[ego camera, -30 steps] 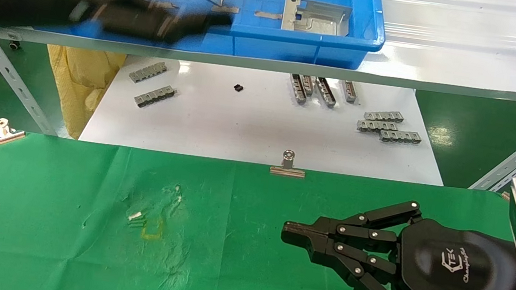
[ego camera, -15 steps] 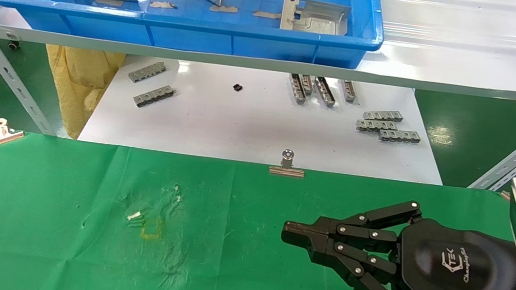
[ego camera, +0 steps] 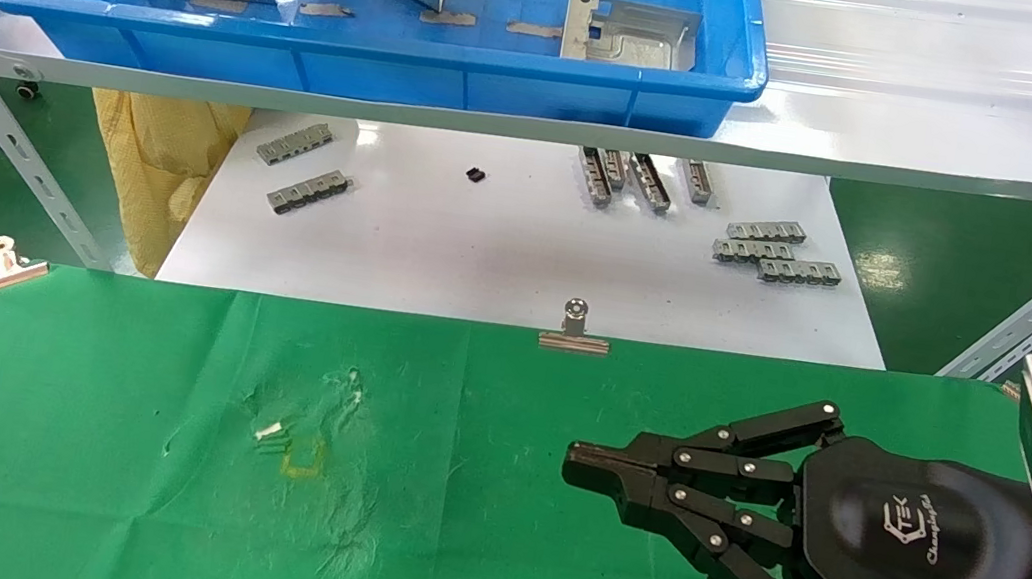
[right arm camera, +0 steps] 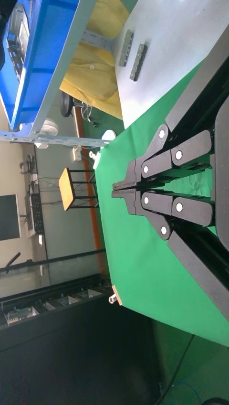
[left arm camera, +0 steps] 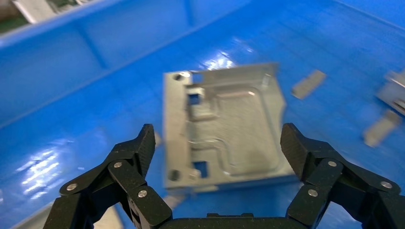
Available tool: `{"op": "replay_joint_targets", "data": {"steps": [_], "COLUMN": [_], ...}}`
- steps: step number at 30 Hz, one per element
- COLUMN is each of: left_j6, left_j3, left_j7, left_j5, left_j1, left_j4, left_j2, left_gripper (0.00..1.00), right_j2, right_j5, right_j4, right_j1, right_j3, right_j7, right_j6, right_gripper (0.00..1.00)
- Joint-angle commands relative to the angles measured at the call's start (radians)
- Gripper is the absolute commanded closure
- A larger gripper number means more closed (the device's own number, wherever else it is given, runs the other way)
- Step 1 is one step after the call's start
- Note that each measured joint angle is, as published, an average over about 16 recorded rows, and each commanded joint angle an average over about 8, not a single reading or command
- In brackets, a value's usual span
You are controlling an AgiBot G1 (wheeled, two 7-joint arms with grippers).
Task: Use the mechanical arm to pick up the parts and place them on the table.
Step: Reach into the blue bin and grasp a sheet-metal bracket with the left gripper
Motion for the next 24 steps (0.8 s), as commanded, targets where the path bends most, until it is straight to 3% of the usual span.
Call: {"op": "replay_joint_targets", "data": {"steps": [1, 24], "left_j6": [0.024, -0.08], "left_j3": [0.01, 0.02], "left_j7": [-0.005, -0.027], "left_j5": [0.013, 0.024], "left_j1": [-0.008, 0.012], "left_j4": [0.009, -0.001], "left_j2": [0.0, 0.021], "left_gripper": [1.0, 1.0], "right_j2": [0.0, 0.0], "right_j5": [0.0, 0.0], "right_j4": [0.0, 0.0], "right_j1": [0.0, 0.0], "right_j3": [0.0, 0.0], "right_j7": [0.0, 0.0], "right_j6": [0.0, 0.0], "right_gripper": [0.0, 0.0]}}
